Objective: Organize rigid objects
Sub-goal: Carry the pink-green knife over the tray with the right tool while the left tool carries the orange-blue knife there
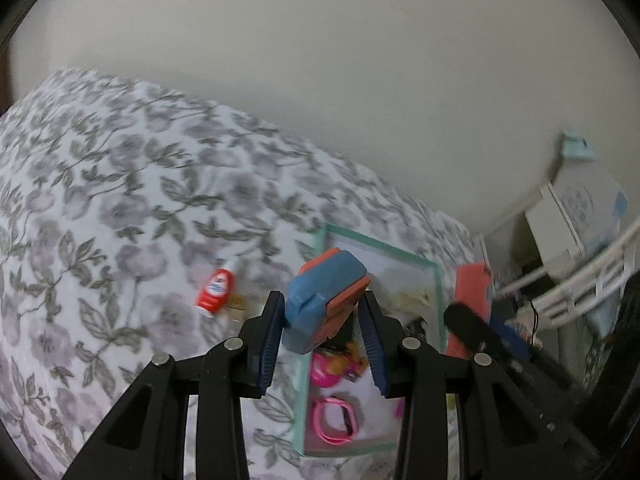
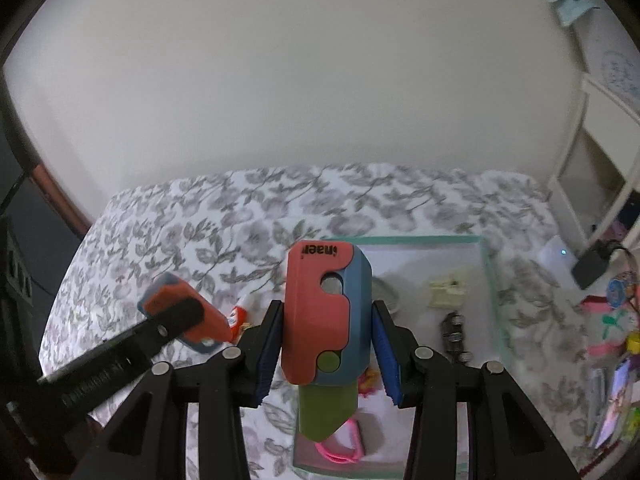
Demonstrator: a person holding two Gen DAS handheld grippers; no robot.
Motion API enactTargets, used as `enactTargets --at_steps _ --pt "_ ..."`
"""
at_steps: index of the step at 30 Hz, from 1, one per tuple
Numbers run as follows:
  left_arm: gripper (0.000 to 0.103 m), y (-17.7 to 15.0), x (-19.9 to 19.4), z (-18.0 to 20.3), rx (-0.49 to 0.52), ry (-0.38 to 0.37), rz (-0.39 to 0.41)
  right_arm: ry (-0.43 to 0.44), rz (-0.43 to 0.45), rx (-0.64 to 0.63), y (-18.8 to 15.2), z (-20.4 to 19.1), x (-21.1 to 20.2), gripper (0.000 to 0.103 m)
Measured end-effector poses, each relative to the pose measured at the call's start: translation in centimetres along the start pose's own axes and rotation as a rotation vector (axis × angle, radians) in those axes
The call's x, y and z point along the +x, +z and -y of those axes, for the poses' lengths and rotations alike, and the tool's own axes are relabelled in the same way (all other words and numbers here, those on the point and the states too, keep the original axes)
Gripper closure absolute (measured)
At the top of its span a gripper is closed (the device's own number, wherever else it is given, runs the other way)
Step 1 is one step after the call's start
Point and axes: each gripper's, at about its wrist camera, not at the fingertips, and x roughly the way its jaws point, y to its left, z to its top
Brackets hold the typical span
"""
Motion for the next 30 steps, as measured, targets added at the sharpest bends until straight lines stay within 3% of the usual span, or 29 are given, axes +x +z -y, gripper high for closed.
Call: enactTargets --at_steps 6,17,30 --pt "0.063 -1.0 0.4 3.4 0.077 -0.033 -0.022 -0.043 0.041 0.049 0.6 3.6 -1.8 0.057" --pt "0.068 -2.0 1.6 5.2 0.120 -0.038 -0.051 -0.125 0.049 0.116 0.4 9.6 -2.8 0.058" --pt "0.069 -2.8 4.8 4.0 0.088 -0.009 -0.136 -0.125 -0.110 0.101 -1.3 10.0 2.8 0.057"
